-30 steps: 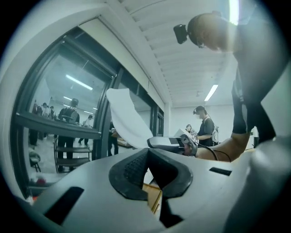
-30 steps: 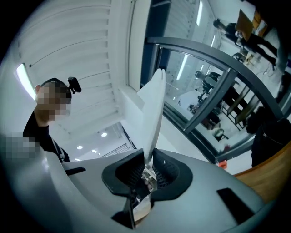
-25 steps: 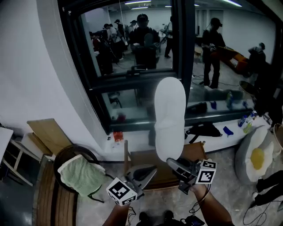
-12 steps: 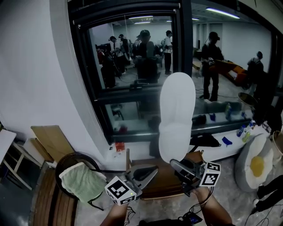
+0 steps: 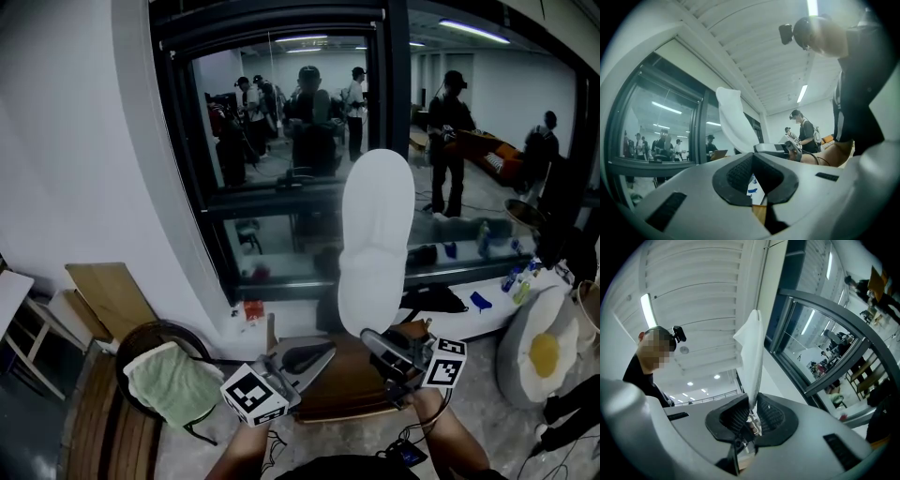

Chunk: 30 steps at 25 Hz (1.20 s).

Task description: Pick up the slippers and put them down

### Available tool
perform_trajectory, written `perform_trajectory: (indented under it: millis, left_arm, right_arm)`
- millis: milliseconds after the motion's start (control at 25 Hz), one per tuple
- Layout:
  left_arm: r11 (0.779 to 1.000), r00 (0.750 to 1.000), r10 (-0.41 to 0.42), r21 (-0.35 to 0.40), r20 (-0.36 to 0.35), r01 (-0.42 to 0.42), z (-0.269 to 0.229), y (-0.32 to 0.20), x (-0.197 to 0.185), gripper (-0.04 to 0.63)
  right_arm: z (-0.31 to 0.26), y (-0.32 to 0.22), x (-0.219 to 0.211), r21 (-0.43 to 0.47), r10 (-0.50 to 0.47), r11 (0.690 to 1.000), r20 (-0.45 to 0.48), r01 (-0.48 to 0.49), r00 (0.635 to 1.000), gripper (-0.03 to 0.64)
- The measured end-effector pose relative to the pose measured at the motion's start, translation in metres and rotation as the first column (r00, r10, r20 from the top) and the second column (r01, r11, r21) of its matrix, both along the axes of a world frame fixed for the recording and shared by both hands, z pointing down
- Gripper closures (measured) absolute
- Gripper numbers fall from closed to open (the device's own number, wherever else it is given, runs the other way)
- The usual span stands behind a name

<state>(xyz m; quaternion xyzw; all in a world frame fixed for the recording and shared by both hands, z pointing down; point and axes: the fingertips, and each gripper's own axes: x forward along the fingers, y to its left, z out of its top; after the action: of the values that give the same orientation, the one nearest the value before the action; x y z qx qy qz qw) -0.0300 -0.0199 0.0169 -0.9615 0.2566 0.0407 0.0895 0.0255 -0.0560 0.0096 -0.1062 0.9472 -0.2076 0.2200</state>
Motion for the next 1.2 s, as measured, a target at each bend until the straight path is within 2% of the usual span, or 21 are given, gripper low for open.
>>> perform_trajectory:
  millis: [520, 920, 1200]
  left_arm:
    - [0.999, 1.0, 0.0, -0.051, -0.022, -0.001, 0.016, -0.013, -0.015, 0.592]
    - [0.982, 0.998, -0.025, -0.188, -0.066, 0.012, 0.064, -0.018, -0.018, 0.592]
    - [0.952, 0.997, -0.039, -0.307, -0.063, 0.018, 0.109, -0.022, -0.005, 0.592]
  right_arm:
    - [0.025, -0.007, -0.021, -0.071, -0.019, 0.997, -0.01, 0.019, 1.0, 0.56]
    - [0.075, -0.017, -0.021, -0.221, -0.03, 0.975, -0.035, 0.021, 0.999, 0.56]
    - [0.125, -0.028, -0.014, -0.354, -0.04, 0.935, -0.029, 0.027, 0.999, 0.56]
